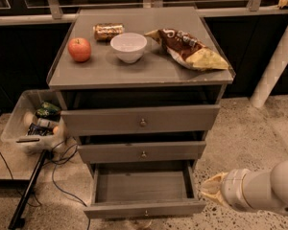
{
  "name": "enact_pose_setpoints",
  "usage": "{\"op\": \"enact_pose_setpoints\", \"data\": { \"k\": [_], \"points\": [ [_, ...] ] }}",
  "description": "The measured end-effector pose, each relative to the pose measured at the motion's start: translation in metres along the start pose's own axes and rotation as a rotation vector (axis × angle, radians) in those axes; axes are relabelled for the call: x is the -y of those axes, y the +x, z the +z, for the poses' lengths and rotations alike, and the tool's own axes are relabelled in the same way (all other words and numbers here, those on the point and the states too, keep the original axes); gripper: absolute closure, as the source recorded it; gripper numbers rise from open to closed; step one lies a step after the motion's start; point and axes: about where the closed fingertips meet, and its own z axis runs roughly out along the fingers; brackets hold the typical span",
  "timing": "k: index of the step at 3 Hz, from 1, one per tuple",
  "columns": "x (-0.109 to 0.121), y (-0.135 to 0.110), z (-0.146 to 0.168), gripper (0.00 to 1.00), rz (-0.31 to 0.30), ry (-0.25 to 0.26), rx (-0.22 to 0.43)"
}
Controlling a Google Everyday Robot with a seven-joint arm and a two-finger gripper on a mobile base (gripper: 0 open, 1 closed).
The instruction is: Close bottom drawer
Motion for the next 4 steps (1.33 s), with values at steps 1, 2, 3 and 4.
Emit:
{"op": "enact_pose_setpoints", "data": {
  "k": [1, 2, 3, 4],
  "points": [
    [0.002, 0.018, 0.037, 1.0, 0.011, 0.018, -0.006],
    [0.012, 0.023, 0.09, 1.0, 0.066, -0.039, -0.063],
    [0.012, 0.024, 0.089, 1.0, 0.065, -0.037, -0.063],
    [0.011, 0.025, 0.112, 1.0, 0.061, -0.042, -0.05]
  ]
}}
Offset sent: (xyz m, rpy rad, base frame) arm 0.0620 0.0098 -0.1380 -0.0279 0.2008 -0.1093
